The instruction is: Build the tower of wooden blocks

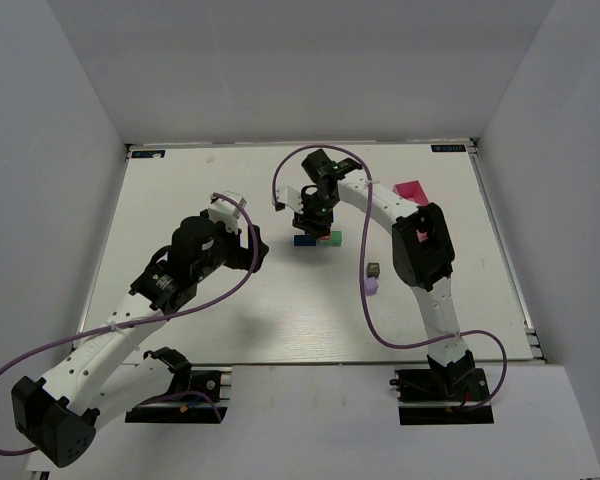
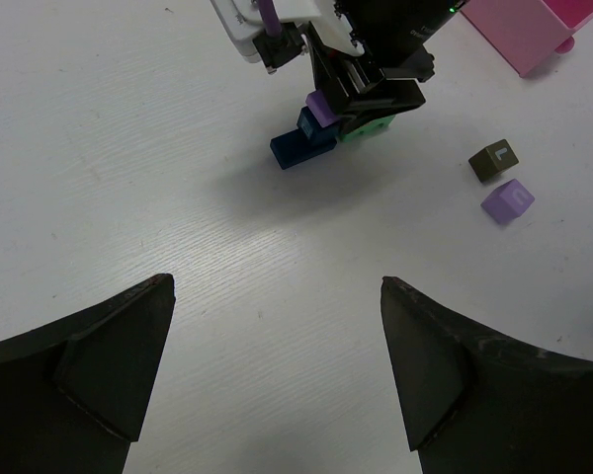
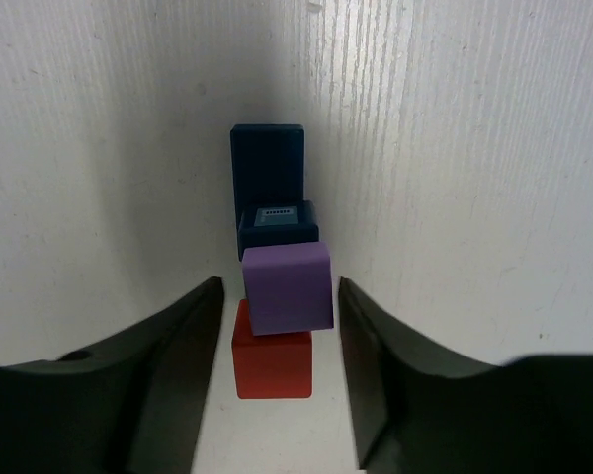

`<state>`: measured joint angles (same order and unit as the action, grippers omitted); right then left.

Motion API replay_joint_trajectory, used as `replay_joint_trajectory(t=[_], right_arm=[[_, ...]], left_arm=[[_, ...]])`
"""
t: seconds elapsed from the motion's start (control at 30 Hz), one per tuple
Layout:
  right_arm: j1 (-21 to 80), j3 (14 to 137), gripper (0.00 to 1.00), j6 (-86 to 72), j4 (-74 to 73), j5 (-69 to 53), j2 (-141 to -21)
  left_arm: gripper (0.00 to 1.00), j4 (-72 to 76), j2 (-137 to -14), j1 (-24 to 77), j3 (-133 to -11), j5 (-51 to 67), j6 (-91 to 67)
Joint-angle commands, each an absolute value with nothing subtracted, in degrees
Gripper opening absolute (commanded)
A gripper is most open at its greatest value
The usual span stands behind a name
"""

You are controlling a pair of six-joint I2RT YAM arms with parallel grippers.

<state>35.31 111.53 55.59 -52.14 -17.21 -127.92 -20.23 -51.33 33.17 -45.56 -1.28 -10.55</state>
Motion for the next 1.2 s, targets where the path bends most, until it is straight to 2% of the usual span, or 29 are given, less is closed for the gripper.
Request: replay_joint_trajectory(t=[0.0, 0.07, 0.1, 0.2, 0.23, 0.27, 0.53, 0.73, 0.87, 1.03, 1.1, 1.17], right_arm=[[35.25, 111.09, 0.59, 55.81, -51.86, -18.02, -128.15], [35.33, 111.09, 0.61, 55.90, -51.94, -18.02, -128.06], [35.25, 111.01, 0.66, 55.81, -51.94, -18.02, -127.97], [35.24, 111.01, 0.75, 55.99, -51.68, -18.45, -127.36], [35.33, 111.01, 0.87, 55.99, -51.77, -18.54, -127.09], [35.42, 110.92, 0.90, 55.99, -51.68, -18.81, -126.92], [35.60, 110.30, 0.90, 54.94, -49.57, -22.31, -121.47], [35.60, 106.79, 0.90, 53.44, -47.55, -23.56, -111.46], [35.24, 95.65, 0.90, 50.37, -43.34, -19.52, -98.83], [34.46, 76.23, 0.90, 45.10, -27.44, -9.86, -83.27], [33.84, 66.52, 0.90, 45.00, -22.88, -9.93, -77.54], [32.18, 62.51, 0.90, 46.22, -20.66, -11.50, -70.07]], left_arm=[[0.94, -19.42, -51.15, 32.96, -45.62, -1.49, -10.72], [0.94, -19.42, -51.15, 32.96, -45.62, -1.49, -10.72], [0.94, -19.42, -51.15, 32.96, -45.62, -1.49, -10.72], [0.94, -19.42, -51.15, 32.96, -45.62, -1.49, -10.72], [0.94, -19.42, -51.15, 32.96, -45.62, -1.49, -10.72], [0.94, -19.42, -51.15, 32.96, -45.62, -1.49, -10.72], [0.94, -19.42, -51.15, 32.96, -45.62, -2.02, -10.72], [0.94, -19.42, -51.15, 32.96, -45.62, -2.55, -10.11], [0.95, -17.24, -49.92, 32.96, -44.38, -2.55, -9.05], [1.00, -14.60, -49.39, 32.96, -43.34, 1.93, -8.00], [1.00, -13.97, -49.39, 32.96, -43.33, 3.86, -8.96], [1.00, -13.27, -51.14, 32.96, -43.33, 5.09, -9.66]])
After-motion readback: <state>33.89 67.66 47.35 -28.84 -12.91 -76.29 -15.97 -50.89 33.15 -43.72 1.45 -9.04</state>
